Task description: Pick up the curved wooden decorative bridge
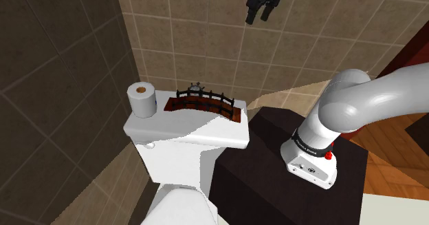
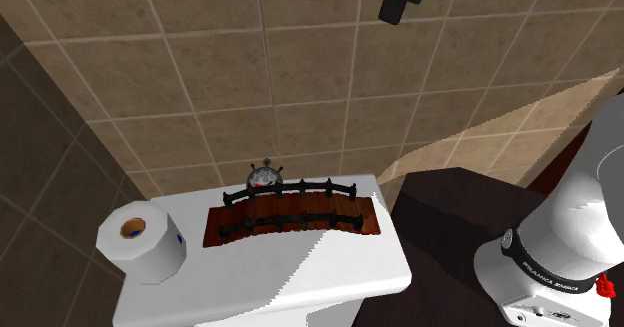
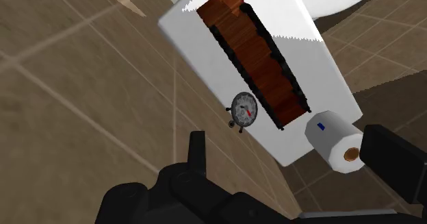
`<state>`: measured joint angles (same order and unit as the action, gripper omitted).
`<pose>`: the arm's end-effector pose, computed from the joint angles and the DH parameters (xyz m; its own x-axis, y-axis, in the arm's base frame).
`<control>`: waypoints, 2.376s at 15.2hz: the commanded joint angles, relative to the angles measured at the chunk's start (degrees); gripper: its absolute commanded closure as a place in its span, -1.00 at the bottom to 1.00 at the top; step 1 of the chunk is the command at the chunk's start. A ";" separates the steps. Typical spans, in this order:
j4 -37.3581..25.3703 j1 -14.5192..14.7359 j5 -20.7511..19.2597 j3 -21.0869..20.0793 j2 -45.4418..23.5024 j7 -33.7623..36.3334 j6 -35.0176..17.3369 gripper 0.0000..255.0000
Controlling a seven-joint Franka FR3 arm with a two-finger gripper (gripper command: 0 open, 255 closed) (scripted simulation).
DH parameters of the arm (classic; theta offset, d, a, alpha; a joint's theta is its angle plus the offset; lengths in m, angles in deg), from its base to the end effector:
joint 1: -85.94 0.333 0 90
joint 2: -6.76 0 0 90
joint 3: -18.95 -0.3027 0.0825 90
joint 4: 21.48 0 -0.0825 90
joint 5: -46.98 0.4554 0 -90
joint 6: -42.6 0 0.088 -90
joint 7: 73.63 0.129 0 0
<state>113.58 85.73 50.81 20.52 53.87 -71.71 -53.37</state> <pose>0.3917 -0.0058 0.5830 0.9886 -0.0652 0.1359 -0.0530 -0.9944 -0.0914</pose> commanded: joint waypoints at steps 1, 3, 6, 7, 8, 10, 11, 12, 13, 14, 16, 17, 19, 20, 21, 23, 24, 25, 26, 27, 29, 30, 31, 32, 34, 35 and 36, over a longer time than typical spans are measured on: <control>0.00 0.00 0.00 0.00 0.00 0.00 0.00 -1.00; 3.37 1.10 0.24 -0.51 -0.34 -1.53 -4.16 -1.00; 7.99 2.80 0.63 -1.28 -1.49 -3.83 -10.59 -1.00; 9.40 3.38 0.77 -1.54 -2.05 -4.60 -12.78 -1.00; 10.76 3.97 0.91 -1.80 -2.70 -5.37 -15.01 -1.00; 13.27 5.20 1.19 -2.30 -4.30 -6.89 -19.55 -1.00; 14.42 5.80 1.35 -2.56 -5.25 -7.67 -21.87 -1.00; 15.50 6.41 1.51 -2.82 -6.30 -8.45 -24.22 -1.00; 16.51 7.03 1.66 -3.07 -7.46 -9.22 -26.61 -1.00; 17.45 7.65 1.82 -3.32 -8.72 -10.00 -29.02 -1.00; 19.10 8.90 2.13 -3.81 -11.58 -11.56 -33.94 -1.00; 19.80 9.53 2.29 -4.05 -13.17 -12.35 -36.44 -1.00; 20.95 10.77 2.61 -4.52 -16.66 -13.94 -41.50 -1.00; 21.40 11.39 2.75 -4.74 -18.56 -14.73 -44.06 -1.00; 21.77 12.00 2.90 -4.97 -20.56 -15.53 -46.62 -1.00; 22.22 13.20 3.17 -5.40 -24.82 -17.14 -51.74 -1.00; 22.32 13.79 3.28 -5.61 -27.08 -17.94 -54.29 -1.00; 22.32 14.36 3.39 -5.83 -29.41 -18.74 -56.83 -1.00; 22.23 14.91 3.46 -6.04 -31.81 -19.54 -59.33 -1.00; 22.09 15.36 3.52 -6.25 -33.93 -20.23 -61.47 -1.00; 22.45 15.47 3.75 -6.23 -35.60 -20.45 -63.49 -1.00; 22.60 15.53 3.88 -6.22 -36.46 -20.57 -64.51 -1.00; 22.74 15.60 4.02 -6.20 -37.34 -20.70 -65.53 -1.00; 22.86 15.67 4.17 -6.18 -38.23 -20.84 -66.55 -1.00; 23.06 15.83 4.52 -6.14 -40.07 -21.17 -68.58 -1.00; 23.10 15.88 4.63 -6.12 -40.62 -21.27 -69.17 -1.00; 23.11 15.87 4.63 -6.13 -40.61 -21.27 -69.17 -1.00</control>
<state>136.69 101.57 55.38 14.41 13.67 -92.95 -122.10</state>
